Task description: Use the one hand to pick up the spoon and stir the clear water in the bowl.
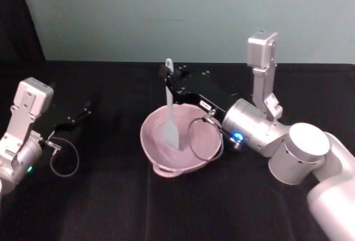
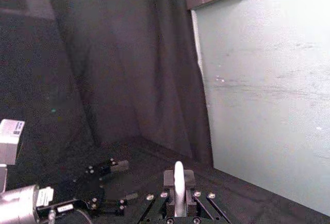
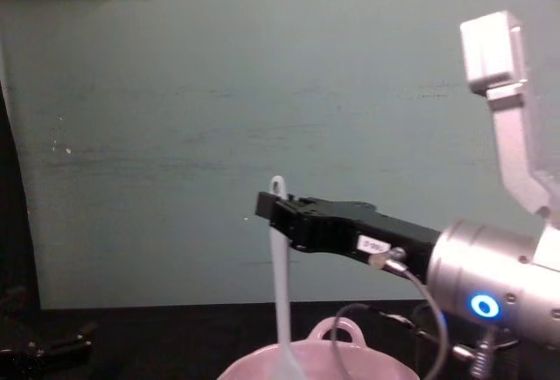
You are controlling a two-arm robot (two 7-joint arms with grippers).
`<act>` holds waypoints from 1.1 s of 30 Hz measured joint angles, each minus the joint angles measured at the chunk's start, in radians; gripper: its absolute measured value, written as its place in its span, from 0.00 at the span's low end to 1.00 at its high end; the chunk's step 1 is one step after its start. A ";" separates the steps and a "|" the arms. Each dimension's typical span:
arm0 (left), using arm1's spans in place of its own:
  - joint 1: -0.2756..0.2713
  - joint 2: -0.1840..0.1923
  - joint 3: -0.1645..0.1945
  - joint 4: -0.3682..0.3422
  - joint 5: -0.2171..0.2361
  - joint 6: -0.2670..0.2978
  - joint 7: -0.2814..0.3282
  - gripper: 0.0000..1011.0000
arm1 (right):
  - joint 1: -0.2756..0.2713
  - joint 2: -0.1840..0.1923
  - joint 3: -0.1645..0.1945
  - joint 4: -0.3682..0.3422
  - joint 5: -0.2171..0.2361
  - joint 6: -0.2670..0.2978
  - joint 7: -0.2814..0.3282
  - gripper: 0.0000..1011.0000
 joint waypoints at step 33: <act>0.000 0.000 0.000 0.000 0.000 0.000 0.000 1.00 | 0.066 -0.029 0.058 0.128 0.023 -0.038 -0.002 0.12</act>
